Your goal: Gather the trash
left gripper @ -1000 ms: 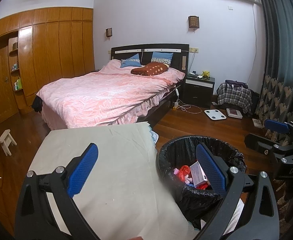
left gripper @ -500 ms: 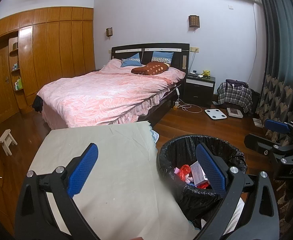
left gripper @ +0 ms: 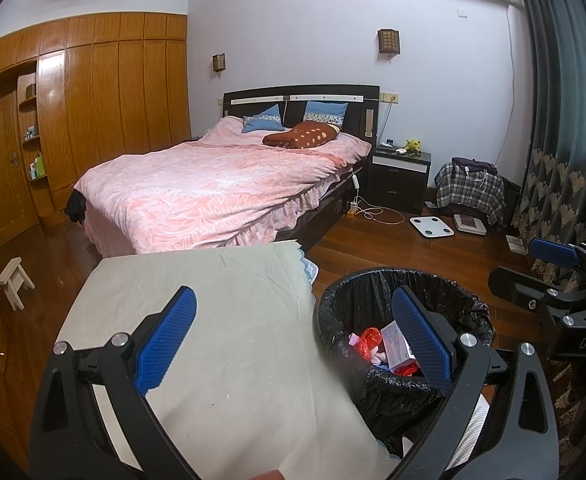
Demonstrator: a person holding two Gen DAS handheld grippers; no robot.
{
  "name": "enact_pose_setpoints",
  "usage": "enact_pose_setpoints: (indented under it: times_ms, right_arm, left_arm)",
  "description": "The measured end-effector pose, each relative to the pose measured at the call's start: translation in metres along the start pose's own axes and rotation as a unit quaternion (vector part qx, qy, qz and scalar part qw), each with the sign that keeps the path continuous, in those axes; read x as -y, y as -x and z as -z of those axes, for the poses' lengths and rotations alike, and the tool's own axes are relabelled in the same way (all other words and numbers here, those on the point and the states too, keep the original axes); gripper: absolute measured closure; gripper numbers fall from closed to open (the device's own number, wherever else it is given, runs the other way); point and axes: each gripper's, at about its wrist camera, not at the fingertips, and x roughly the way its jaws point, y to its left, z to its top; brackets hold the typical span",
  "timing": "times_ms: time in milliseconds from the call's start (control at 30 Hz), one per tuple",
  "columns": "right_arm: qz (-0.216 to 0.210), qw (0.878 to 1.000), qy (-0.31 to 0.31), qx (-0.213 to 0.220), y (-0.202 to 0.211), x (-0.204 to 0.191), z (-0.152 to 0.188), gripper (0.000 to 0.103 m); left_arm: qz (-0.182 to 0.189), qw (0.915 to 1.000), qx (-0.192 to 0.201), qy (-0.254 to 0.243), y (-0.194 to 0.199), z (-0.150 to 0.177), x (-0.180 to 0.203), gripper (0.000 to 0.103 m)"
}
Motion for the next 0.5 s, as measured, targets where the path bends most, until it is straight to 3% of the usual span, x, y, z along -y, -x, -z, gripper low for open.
enact_pose_setpoints:
  times_ms: [500]
  right_arm:
    - [0.0, 1.0, 0.0, -0.001, -0.0002, -0.0006, 0.0018, 0.006]
  left_arm:
    - [0.0, 1.0, -0.001, 0.0, 0.0004, -0.0002, -0.0003, 0.007]
